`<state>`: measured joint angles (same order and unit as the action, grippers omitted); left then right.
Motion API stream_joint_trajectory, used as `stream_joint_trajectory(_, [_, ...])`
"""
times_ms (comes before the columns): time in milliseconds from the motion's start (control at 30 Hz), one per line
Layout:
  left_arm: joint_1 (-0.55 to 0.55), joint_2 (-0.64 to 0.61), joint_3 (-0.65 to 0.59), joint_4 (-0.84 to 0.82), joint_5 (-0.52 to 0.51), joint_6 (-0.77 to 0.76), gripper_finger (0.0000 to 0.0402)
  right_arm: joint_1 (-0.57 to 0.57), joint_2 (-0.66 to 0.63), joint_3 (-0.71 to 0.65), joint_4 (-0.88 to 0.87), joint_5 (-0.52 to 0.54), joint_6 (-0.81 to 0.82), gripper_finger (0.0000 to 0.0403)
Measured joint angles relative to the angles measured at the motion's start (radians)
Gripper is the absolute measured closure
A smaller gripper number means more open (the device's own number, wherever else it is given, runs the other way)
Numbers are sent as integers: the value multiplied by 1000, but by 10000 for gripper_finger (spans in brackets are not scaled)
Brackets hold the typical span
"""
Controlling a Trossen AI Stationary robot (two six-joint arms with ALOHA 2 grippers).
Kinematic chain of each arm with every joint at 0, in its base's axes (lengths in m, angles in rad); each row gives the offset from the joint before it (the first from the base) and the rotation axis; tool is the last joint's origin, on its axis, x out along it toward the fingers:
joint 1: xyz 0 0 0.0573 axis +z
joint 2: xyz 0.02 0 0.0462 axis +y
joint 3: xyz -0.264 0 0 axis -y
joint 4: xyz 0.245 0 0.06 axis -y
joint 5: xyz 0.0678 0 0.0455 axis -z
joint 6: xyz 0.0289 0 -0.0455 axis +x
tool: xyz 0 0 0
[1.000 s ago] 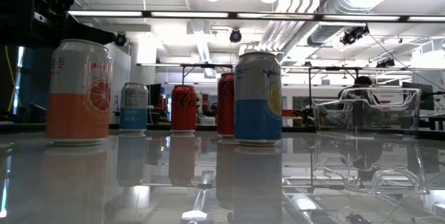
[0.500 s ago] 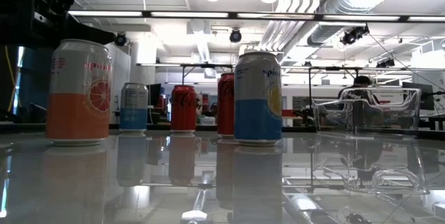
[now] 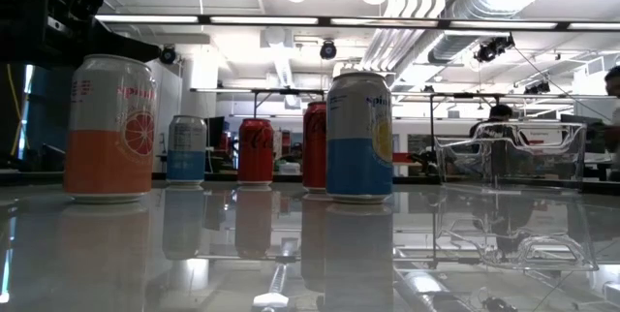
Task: Sort soda cans
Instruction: Put the orange-white soda can into the bottom right transparent bin
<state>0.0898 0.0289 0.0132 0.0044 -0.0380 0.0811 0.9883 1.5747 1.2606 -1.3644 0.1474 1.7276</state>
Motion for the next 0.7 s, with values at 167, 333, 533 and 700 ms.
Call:
stream_joint_trajectory(167, [0, 0, 0, 0, 0, 0, 397, -139, -89, 0, 8, 243, -59, 386])
stream_joint_trajectory(333, [0, 0, 0, 0, 0, -2, 397, -335, -120, 0, 267, 491, -484, 386])
stream_joint_trajectory(533, [0, 0, 0, 0, 0, -2, 397, -585, -77, 0, 675, 439, -1057, 379])
stream_joint_trajectory(700, [0, 0, 0, 0, 0, -2, 397, -780, -27, 0, 873, 183, -1312, 312])
